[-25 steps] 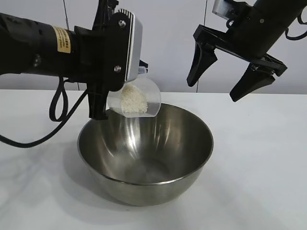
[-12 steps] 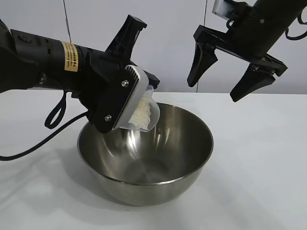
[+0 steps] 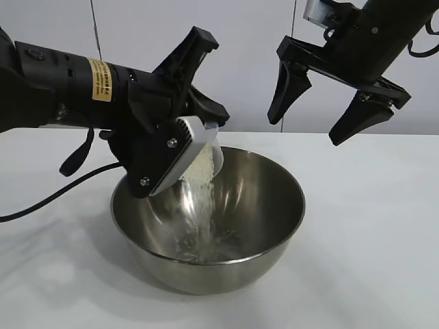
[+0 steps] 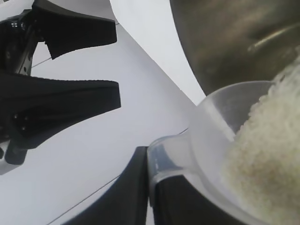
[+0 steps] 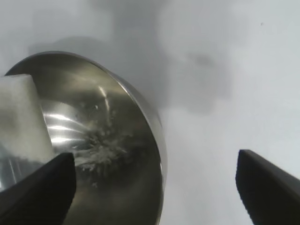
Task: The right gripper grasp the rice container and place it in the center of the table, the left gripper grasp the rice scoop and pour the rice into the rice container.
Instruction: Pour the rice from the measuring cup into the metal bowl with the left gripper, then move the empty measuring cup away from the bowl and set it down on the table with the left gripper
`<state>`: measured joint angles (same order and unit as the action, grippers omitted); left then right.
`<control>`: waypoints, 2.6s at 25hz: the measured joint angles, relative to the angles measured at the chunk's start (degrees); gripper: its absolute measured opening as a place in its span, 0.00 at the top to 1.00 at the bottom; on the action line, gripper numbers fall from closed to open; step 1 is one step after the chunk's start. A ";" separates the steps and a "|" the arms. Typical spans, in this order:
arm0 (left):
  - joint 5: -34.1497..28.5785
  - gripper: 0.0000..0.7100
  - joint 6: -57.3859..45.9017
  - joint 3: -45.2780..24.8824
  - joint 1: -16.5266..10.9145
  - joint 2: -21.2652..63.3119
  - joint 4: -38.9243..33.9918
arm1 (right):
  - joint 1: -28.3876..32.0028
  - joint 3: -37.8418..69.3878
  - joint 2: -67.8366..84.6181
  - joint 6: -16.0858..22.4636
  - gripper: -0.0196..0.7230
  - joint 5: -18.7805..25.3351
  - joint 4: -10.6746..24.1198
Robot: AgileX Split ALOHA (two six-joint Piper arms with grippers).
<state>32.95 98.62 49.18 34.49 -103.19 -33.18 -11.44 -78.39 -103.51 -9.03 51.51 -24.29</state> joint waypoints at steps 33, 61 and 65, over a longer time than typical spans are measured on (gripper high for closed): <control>0.40 1.00 16.16 0.00 0.00 0.00 -4.69 | 0.00 0.00 0.00 -0.19 0.11 -0.22 0.07; 26.14 1.00 -14.32 -1.29 0.04 0.00 25.86 | 0.00 0.00 0.00 -0.24 0.11 -0.44 0.02; 31.87 1.00 -24.85 -1.29 0.31 0.00 40.54 | 0.00 0.00 0.00 -0.24 0.11 -0.49 0.02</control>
<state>64.82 73.77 47.89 34.80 -103.19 7.37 -11.44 -78.39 -103.51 -9.27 51.01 -24.27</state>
